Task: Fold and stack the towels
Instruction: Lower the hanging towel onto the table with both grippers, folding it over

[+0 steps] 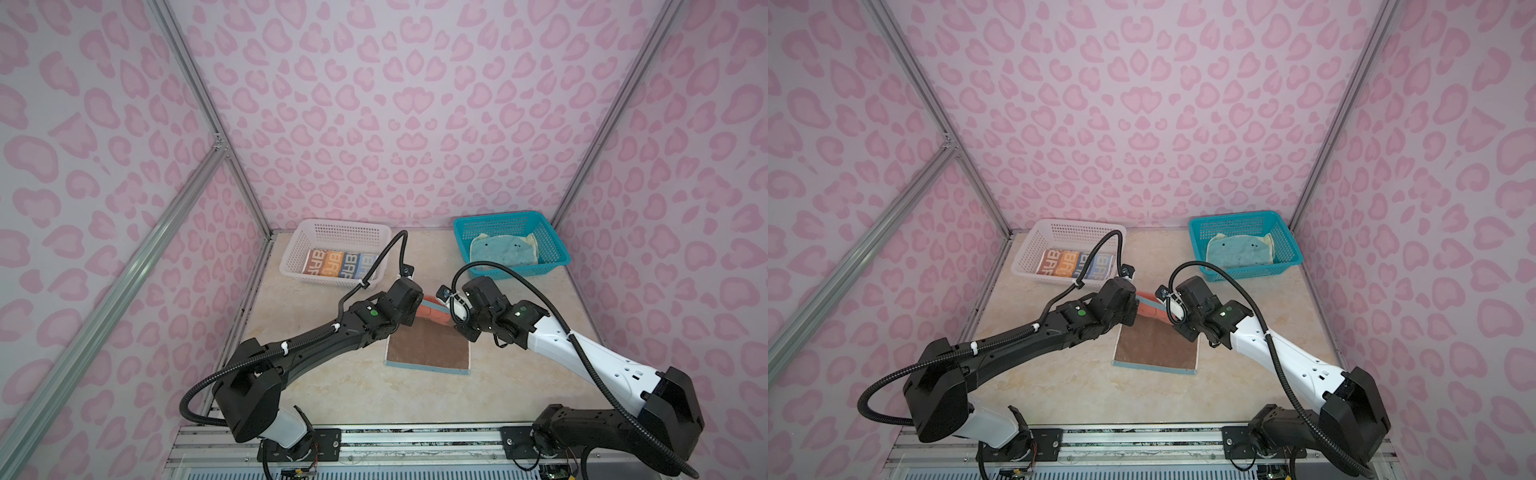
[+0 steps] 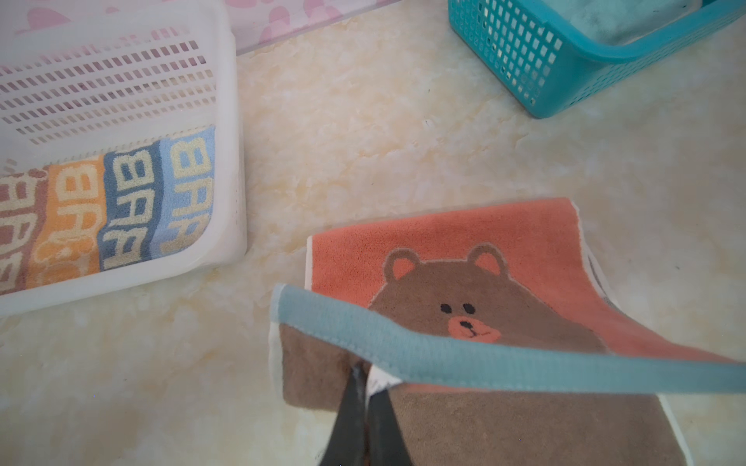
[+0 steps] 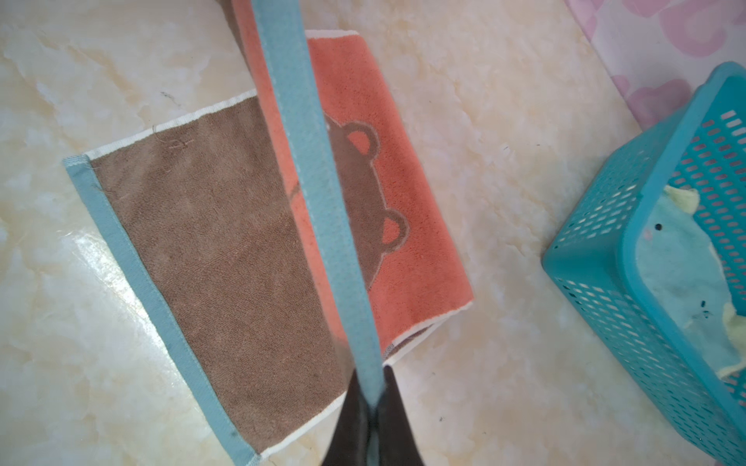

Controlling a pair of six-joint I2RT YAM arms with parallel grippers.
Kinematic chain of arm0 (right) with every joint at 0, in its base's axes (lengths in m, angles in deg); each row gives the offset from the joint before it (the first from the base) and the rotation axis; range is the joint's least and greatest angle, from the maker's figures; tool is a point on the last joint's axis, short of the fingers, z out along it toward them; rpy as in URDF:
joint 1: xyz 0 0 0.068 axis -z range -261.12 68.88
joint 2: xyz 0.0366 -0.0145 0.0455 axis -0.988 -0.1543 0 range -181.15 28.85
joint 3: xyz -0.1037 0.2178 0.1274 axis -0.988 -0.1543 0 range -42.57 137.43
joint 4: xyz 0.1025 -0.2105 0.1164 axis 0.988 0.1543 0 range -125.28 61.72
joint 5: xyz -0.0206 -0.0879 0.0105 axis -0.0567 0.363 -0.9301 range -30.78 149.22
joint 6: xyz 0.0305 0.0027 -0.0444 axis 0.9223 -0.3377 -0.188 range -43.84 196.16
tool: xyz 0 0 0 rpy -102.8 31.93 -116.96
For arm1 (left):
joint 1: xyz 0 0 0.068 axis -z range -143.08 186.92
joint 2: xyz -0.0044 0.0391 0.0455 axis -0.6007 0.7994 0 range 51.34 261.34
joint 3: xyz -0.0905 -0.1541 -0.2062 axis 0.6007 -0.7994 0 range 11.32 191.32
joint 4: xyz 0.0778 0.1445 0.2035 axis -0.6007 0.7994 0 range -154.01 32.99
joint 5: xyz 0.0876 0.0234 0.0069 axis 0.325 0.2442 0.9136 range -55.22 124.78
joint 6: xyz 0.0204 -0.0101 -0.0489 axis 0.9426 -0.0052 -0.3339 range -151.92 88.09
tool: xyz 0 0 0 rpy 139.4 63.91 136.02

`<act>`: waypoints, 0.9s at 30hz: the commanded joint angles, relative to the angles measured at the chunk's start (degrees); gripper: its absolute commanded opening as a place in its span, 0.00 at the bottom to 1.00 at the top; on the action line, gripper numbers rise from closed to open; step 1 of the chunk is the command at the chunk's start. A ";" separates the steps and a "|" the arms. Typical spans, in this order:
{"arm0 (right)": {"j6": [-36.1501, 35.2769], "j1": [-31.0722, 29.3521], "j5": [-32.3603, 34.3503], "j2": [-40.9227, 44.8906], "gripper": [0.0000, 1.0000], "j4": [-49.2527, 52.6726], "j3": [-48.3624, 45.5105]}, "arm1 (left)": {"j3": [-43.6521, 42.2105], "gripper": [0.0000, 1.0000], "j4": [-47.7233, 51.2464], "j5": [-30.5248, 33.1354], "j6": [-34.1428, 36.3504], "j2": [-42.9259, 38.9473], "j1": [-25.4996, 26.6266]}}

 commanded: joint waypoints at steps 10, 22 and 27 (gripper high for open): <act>0.22 -3.74 1.67 -1.04 0.00 8.54 -3.21 | -6.88 0.03 0.57 1.55 -6.70 -1.08 2.83; -0.55 -10.70 -6.60 -13.44 0.23 8.57 -5.66 | -16.67 0.34 -4.28 0.57 -9.10 -4.69 6.85; -1.08 -11.52 -10.60 -13.27 0.32 9.14 -5.10 | -22.27 0.44 -6.20 2.57 -11.29 -11.17 7.53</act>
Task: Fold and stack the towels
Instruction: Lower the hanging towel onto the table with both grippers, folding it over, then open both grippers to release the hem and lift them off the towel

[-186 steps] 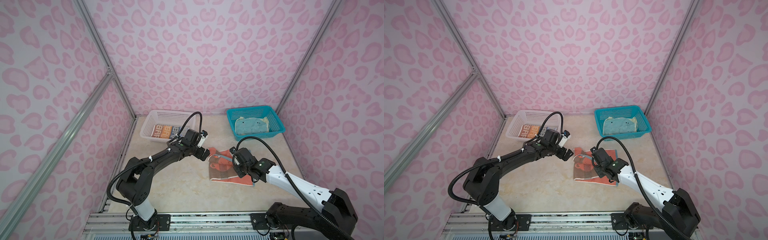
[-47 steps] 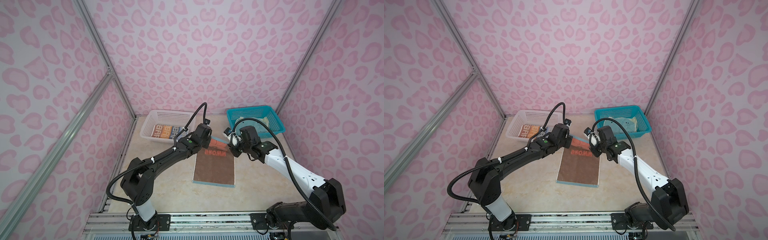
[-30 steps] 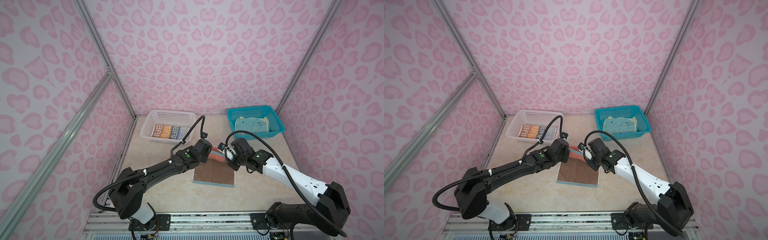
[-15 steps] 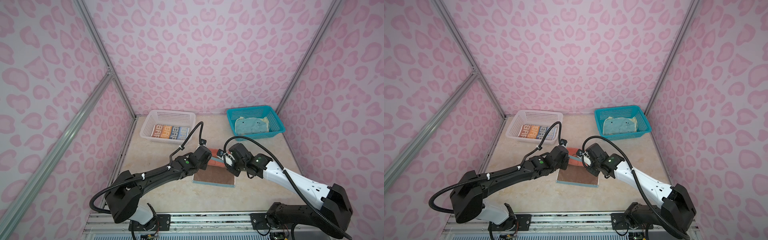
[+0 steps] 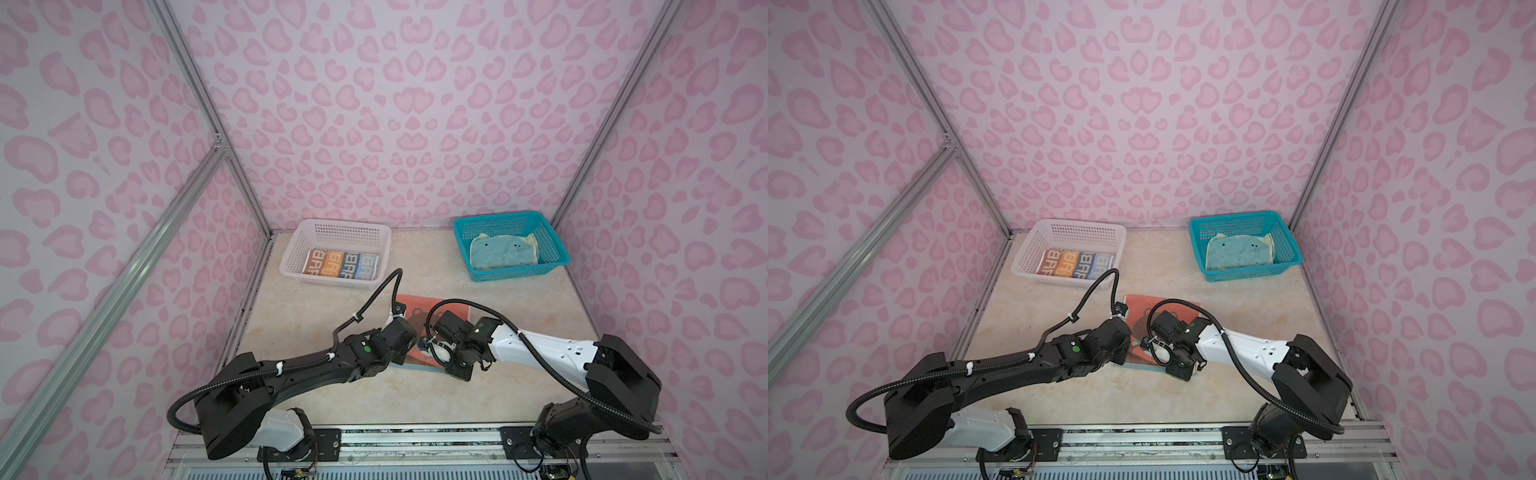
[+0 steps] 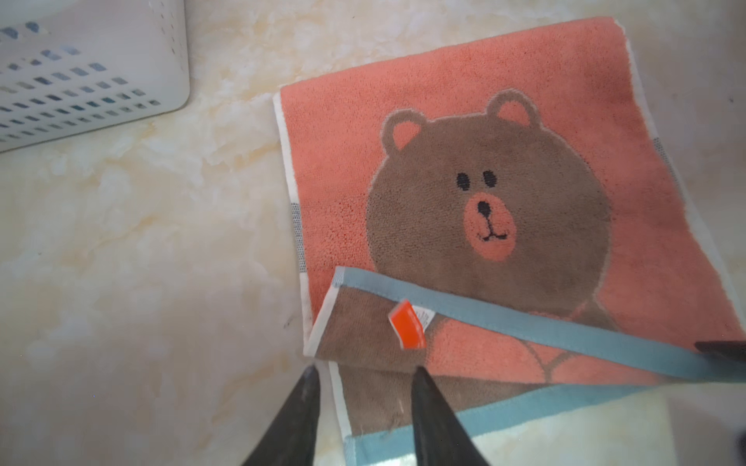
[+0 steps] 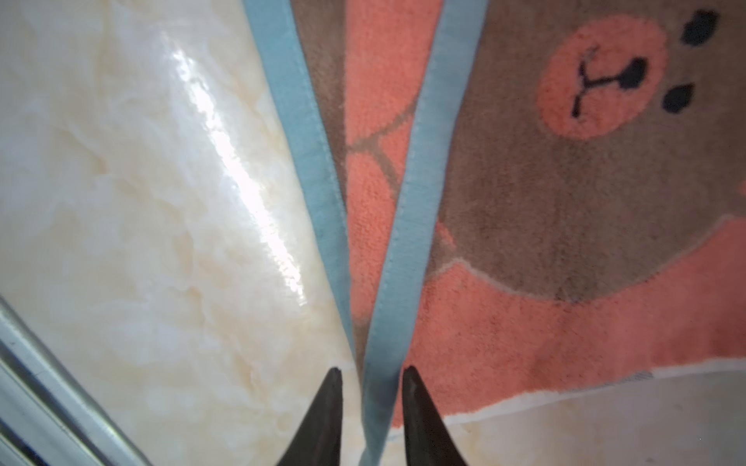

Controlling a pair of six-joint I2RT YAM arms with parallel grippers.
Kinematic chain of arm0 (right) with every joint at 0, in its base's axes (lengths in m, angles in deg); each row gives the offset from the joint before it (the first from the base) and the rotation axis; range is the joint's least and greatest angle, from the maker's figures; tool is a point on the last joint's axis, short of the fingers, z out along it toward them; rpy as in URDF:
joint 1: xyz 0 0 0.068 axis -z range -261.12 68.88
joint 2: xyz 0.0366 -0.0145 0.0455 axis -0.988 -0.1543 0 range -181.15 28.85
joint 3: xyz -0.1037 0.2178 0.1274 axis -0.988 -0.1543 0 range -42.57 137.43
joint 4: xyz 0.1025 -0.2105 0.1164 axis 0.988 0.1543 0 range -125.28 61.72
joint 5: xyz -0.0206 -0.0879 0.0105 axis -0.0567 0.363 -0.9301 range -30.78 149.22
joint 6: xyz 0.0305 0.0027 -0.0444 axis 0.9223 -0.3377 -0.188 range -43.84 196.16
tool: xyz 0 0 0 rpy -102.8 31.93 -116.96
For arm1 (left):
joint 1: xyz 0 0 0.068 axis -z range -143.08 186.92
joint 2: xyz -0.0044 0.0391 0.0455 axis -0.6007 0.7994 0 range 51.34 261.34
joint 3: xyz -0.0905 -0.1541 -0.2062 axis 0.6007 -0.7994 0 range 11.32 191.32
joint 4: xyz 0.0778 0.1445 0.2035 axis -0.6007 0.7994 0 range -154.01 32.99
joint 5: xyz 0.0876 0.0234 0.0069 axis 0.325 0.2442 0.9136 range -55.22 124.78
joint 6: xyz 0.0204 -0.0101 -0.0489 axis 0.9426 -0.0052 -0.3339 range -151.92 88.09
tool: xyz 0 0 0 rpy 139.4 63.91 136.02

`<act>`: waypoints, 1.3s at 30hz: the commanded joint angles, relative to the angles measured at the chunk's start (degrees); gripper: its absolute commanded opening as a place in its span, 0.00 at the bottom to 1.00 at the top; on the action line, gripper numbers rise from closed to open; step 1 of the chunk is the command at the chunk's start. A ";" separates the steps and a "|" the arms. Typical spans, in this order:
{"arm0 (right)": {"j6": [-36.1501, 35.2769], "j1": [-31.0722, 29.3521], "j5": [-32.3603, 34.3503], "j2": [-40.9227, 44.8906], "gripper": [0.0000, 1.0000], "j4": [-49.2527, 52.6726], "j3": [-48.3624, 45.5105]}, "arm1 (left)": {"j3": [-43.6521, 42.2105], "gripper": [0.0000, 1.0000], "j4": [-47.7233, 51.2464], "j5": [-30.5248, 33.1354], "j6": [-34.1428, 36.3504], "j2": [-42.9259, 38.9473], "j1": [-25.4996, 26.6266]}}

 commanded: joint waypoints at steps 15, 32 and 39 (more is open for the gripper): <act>19.40 8.16 -10.03 -0.32 0.40 -8.50 7.36 | -0.28 0.78 1.20 13.29 -5.42 -12.03 -0.68; 25.22 8.47 -25.05 -11.14 0.43 -20.61 2.70 | -0.91 1.00 5.65 14.00 -3.73 -21.40 -5.52; 23.56 6.04 -29.08 -11.75 0.42 -22.79 2.12 | -0.65 1.00 5.95 13.85 -3.47 -20.93 -5.79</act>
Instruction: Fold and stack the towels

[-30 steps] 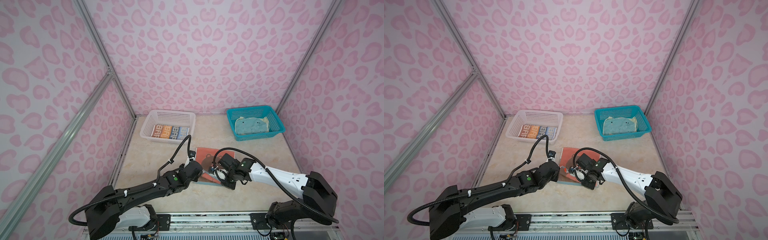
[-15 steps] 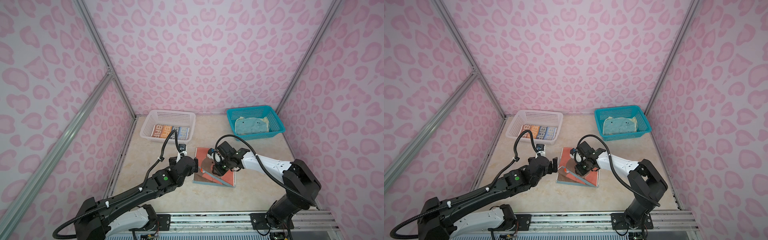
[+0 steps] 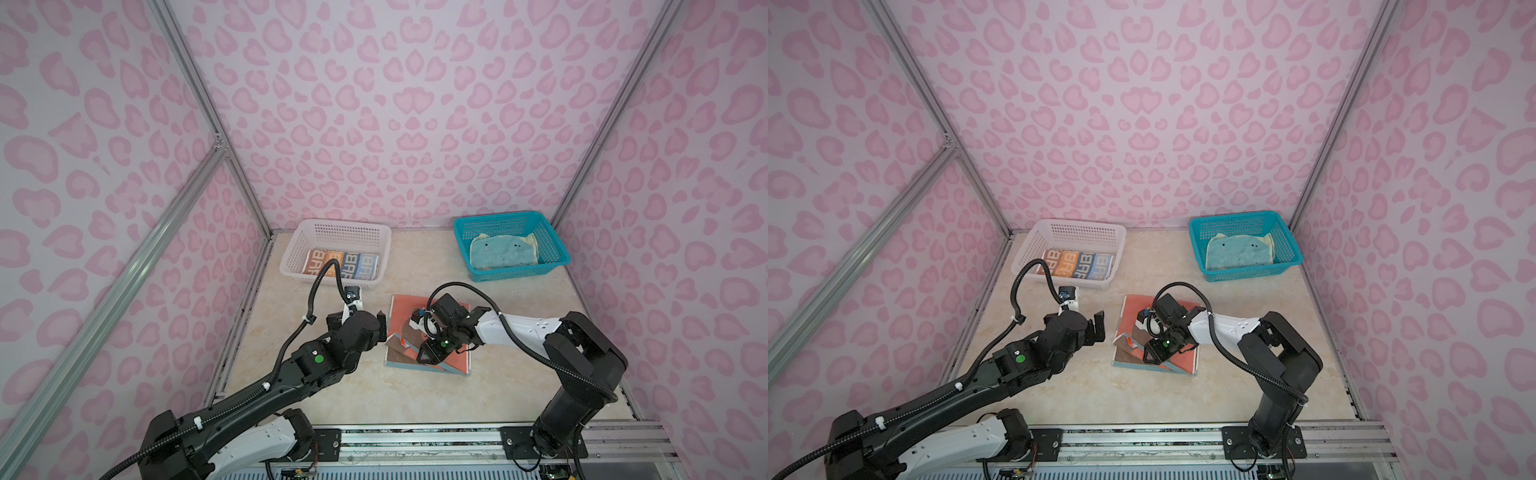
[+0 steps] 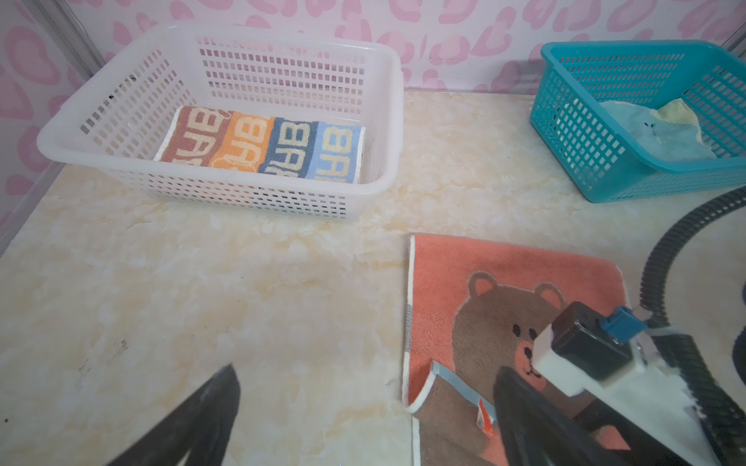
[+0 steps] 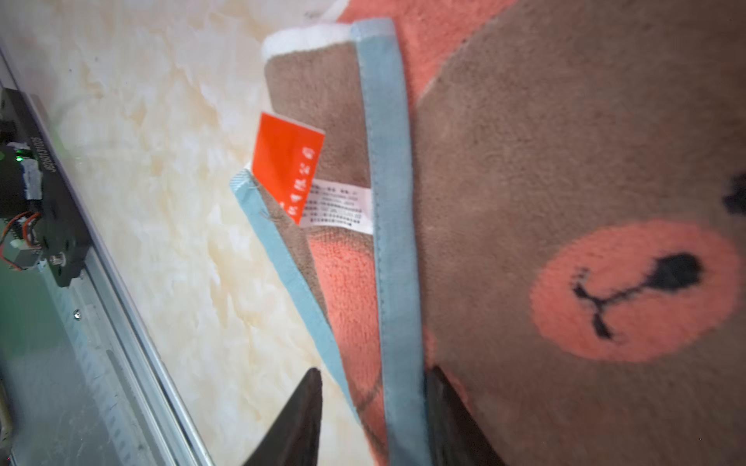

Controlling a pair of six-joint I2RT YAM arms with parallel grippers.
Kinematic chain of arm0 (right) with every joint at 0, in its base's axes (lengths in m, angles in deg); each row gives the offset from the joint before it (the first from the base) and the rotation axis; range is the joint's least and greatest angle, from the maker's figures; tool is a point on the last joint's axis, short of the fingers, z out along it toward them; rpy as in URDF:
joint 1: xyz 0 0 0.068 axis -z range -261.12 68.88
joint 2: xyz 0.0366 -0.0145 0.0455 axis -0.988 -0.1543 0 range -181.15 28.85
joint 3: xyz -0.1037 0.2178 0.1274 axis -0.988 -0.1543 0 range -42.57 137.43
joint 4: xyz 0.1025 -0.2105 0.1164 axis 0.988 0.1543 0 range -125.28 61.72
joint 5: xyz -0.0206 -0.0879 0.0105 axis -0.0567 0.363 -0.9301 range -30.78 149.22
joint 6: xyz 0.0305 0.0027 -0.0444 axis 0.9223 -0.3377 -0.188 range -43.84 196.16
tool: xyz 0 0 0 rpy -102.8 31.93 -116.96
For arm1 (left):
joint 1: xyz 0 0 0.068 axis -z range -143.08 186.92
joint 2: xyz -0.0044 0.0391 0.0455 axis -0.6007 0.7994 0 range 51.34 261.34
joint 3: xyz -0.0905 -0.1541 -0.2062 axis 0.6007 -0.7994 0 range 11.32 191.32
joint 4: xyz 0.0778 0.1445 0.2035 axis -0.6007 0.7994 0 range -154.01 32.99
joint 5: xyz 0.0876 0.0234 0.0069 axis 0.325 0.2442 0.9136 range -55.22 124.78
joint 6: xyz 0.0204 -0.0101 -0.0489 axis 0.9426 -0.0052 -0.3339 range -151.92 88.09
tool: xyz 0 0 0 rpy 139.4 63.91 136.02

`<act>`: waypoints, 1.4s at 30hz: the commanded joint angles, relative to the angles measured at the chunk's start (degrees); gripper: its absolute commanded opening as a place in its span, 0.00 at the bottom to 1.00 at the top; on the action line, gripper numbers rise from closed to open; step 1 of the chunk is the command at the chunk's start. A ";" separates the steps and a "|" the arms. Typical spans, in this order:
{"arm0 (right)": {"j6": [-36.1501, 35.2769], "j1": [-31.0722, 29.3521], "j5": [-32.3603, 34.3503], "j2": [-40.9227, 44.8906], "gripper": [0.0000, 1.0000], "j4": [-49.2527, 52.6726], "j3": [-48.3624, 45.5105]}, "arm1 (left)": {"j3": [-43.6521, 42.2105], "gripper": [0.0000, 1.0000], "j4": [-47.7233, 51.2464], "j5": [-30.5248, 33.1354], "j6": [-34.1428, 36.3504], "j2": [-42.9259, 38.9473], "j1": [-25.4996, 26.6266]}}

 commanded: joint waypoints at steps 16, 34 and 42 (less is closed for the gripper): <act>1.31 -2.28 3.53 5.38 0.41 -3.44 -1.65 | 2.08 0.99 0.21 -2.15 1.95 3.17 -1.33; 11.45 22.55 25.38 5.88 0.40 -6.59 -0.42 | 28.80 0.99 1.30 -20.99 6.42 42.90 -12.24; 13.05 26.59 24.06 -0.47 0.40 -11.69 0.27 | 39.63 0.98 4.47 -20.18 7.83 55.44 -14.03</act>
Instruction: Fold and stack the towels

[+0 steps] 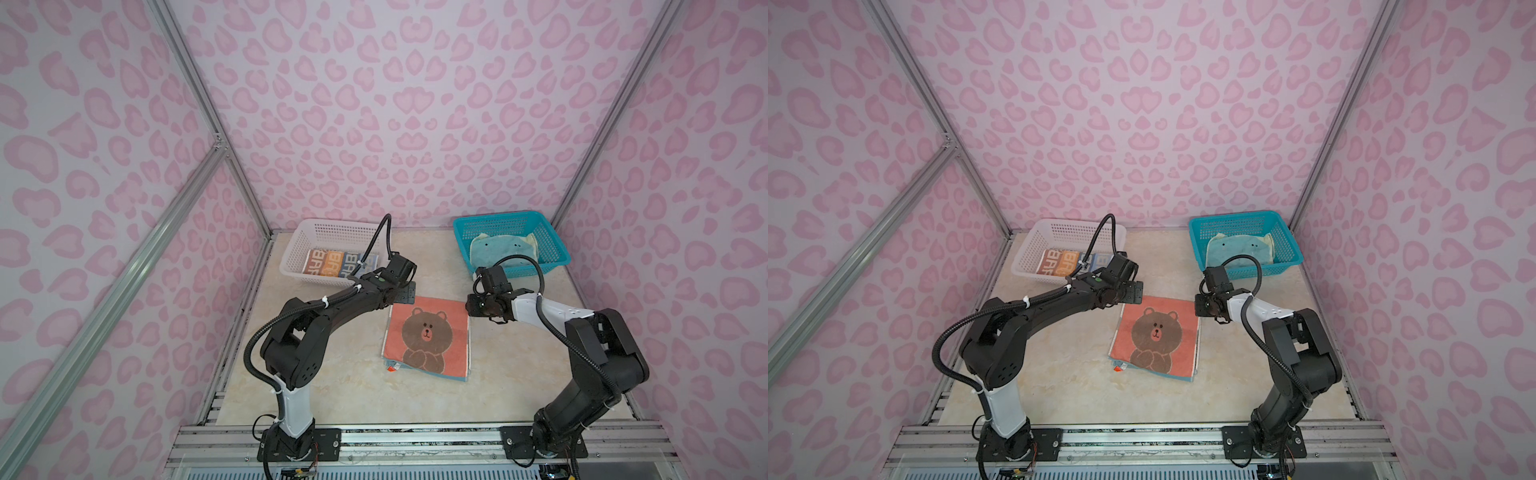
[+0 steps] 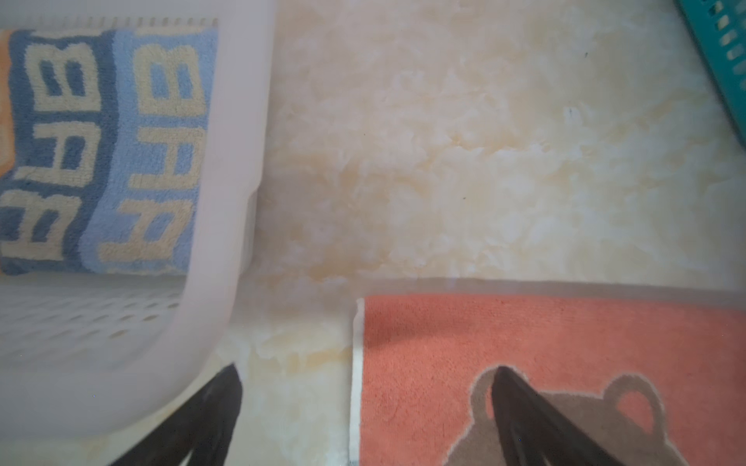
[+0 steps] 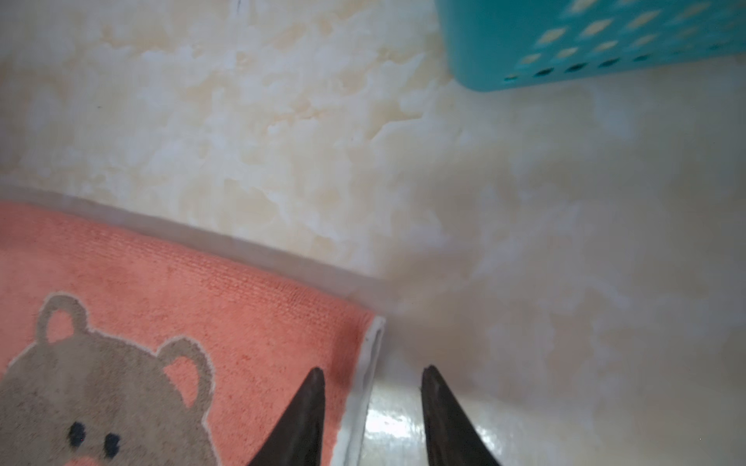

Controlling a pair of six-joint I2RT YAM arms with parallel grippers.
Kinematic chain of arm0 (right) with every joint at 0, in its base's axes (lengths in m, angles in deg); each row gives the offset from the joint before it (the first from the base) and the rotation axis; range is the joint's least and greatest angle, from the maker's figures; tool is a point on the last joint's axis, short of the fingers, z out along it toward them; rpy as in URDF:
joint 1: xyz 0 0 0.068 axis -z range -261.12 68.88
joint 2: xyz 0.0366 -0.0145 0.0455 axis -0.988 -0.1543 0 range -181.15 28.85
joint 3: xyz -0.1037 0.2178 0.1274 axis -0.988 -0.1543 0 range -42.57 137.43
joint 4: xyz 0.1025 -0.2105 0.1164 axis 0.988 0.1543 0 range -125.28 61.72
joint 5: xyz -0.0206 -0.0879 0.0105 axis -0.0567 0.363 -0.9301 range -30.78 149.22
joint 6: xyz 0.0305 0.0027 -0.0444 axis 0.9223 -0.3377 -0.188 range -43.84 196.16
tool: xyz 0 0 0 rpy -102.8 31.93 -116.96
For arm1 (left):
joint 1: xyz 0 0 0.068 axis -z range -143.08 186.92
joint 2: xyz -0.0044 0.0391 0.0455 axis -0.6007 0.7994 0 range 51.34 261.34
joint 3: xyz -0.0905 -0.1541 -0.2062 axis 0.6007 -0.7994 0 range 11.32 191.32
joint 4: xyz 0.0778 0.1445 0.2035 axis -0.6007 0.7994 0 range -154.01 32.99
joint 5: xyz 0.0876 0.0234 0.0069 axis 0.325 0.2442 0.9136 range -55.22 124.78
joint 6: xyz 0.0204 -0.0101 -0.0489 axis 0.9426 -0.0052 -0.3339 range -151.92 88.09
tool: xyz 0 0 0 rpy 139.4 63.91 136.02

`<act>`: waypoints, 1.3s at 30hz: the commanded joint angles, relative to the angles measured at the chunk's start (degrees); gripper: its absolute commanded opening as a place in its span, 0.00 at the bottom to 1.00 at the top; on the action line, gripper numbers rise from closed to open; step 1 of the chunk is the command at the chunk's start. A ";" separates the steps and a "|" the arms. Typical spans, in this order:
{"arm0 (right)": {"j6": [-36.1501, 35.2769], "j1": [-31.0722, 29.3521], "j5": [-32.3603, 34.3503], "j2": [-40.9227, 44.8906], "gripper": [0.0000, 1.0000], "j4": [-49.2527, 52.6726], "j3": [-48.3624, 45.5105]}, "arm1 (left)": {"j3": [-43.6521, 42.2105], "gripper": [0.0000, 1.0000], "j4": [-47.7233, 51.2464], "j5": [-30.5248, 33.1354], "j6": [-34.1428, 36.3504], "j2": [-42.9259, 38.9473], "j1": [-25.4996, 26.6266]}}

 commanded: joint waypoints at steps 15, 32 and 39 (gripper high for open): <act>0.98 0.81 -1.80 -5.90 0.34 -4.26 1.30 | 9.98 0.87 4.37 -3.50 -0.94 10.63 -2.01; 1.26 0.81 -2.20 -4.50 0.29 -6.35 -1.84 | 10.00 0.83 2.54 -5.41 -2.46 13.13 -2.03; 1.31 -0.07 -3.29 -5.01 0.26 -7.61 -2.15 | 10.19 0.74 1.90 -6.14 -3.23 14.60 -1.78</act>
